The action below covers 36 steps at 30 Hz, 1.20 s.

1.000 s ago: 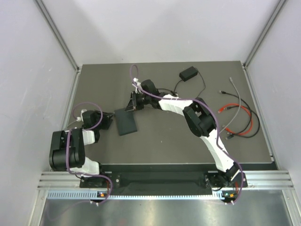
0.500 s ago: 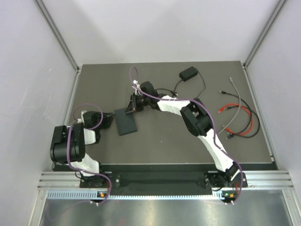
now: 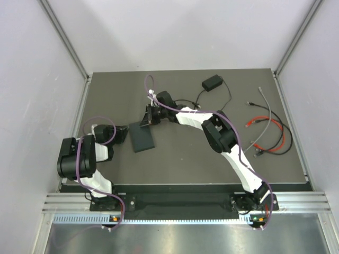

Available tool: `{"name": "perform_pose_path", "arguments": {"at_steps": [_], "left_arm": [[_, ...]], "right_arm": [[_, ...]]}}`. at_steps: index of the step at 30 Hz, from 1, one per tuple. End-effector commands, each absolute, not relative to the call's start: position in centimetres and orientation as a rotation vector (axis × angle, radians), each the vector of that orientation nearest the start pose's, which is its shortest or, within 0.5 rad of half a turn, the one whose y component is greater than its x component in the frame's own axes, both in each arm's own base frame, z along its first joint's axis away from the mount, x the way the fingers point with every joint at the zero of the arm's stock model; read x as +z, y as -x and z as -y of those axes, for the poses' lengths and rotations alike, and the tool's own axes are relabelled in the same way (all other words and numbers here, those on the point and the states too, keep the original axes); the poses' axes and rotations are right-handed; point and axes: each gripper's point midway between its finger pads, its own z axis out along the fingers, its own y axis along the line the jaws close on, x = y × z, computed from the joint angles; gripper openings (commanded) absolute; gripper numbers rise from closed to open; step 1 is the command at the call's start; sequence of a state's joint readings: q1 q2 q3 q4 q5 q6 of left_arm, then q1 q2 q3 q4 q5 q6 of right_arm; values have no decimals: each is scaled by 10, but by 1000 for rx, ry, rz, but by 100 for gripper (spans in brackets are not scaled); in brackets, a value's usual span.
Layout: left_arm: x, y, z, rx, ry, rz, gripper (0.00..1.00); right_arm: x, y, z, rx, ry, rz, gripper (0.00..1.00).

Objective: Pull the plug from the switch port

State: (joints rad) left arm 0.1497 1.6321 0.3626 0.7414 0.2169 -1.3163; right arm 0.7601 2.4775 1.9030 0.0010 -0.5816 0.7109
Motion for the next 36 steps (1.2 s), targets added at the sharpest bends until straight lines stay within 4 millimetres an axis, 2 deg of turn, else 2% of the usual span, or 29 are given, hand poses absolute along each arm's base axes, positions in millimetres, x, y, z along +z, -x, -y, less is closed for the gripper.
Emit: {"name": "perform_pose_path", "arguments": {"at_steps": [1, 3, 7, 21, 24, 25, 30, 36], "left_arm": [[11, -365, 12, -810, 1451, -1768, 39], [7, -364, 12, -804, 1467, -1771, 38], [3, -363, 13, -800, 1476, -1789, 28], [2, -372, 17, -797, 1454, -1799, 27], [-1, -374, 19, -795, 1455, -1816, 15], [-3, -373, 19, -789, 1455, -1824, 0], [-8, -371, 14, -704, 1420, -1879, 0], [-11, -356, 2, -577, 1384, -1900, 0]], "right_arm": [[51, -361, -526, 1401, 489, -2384, 9], [46, -361, -528, 1392, 490, -2401, 9], [43, -361, -527, 1381, 486, -2423, 8], [37, -362, -527, 1360, 481, -2445, 7], [37, -362, -528, 1362, 483, -2446, 6], [37, -362, -528, 1359, 480, -2447, 6], [34, -364, -526, 1339, 481, -2451, 7], [25, -366, -519, 1271, 479, -2477, 7]]}}
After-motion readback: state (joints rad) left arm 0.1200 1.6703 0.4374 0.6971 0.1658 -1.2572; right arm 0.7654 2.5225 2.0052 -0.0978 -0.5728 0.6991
